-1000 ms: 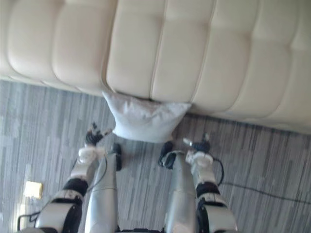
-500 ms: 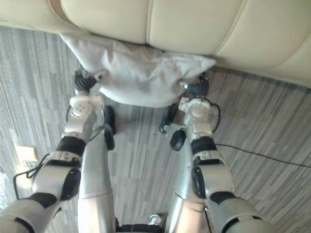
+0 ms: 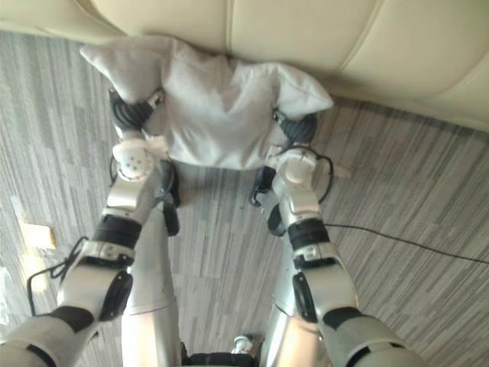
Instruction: Pick up cushions and gather them together orderly.
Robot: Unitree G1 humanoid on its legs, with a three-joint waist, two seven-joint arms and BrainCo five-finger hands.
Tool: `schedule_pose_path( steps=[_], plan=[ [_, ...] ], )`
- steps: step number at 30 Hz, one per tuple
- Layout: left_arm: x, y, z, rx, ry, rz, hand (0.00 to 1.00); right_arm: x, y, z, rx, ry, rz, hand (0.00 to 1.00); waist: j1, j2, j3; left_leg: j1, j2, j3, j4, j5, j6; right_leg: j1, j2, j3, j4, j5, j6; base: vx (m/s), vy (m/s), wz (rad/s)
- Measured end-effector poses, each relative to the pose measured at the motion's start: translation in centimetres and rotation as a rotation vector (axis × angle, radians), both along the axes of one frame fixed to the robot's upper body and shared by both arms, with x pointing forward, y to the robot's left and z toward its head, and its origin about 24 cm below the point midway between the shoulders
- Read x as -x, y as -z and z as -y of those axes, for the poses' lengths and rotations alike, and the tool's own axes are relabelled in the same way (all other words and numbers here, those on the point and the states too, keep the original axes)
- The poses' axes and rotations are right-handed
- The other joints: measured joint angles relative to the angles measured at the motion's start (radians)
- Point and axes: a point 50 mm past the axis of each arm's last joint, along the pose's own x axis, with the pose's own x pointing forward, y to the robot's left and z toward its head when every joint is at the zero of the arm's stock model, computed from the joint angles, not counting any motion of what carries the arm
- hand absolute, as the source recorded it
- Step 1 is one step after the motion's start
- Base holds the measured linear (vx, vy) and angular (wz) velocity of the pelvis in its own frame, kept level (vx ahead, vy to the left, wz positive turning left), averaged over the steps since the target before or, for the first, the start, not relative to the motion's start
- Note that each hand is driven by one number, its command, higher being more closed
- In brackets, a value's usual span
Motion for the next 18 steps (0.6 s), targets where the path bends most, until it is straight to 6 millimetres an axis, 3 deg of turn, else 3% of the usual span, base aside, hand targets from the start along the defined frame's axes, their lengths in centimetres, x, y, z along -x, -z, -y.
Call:
schedule_pose_path(
  steps=[3,9,11,18],
  plan=[
    [1.1,1.5,0.8,0.006,0.036,-0.008,1.00,1.6,1.1,0.4,-0.024,0.006,0.029,1.00,-0.002,0.000,-0.022,0.076,0.000,0.006,-0.056,0.006,0.010,0.076,0.007,-0.004,-0.055,0.007,0.010,0.01,0.017,-0.01],
    [4.2,4.6,2.1,0.016,0.119,-0.035,1.00,5.3,4.7,1.6,-0.040,0.031,-0.005,1.00,-0.004,-0.003,-0.043,0.352,-0.001,0.024,-0.190,0.028,0.002,0.345,0.007,-0.029,-0.162,0.028,-0.001,0.05,0.016,0.04],
    [6.1,6.6,2.4,0.019,0.156,-0.069,1.00,7.7,7.1,2.1,0.002,0.042,-0.061,1.00,-0.004,-0.002,-0.107,0.477,-0.002,0.042,-0.268,0.033,0.008,0.466,0.008,-0.038,-0.230,0.020,0.017,0.11,0.025,0.03],
    [10.9,11.2,1.2,0.051,0.160,-0.201,1.00,13.3,10.7,1.9,0.062,-0.022,-0.173,1.00,0.001,-0.005,-0.232,0.839,-0.006,0.085,-0.467,0.042,0.021,0.810,0.018,-0.055,-0.394,0.021,0.048,0.14,0.021,0.02]
  ],
)
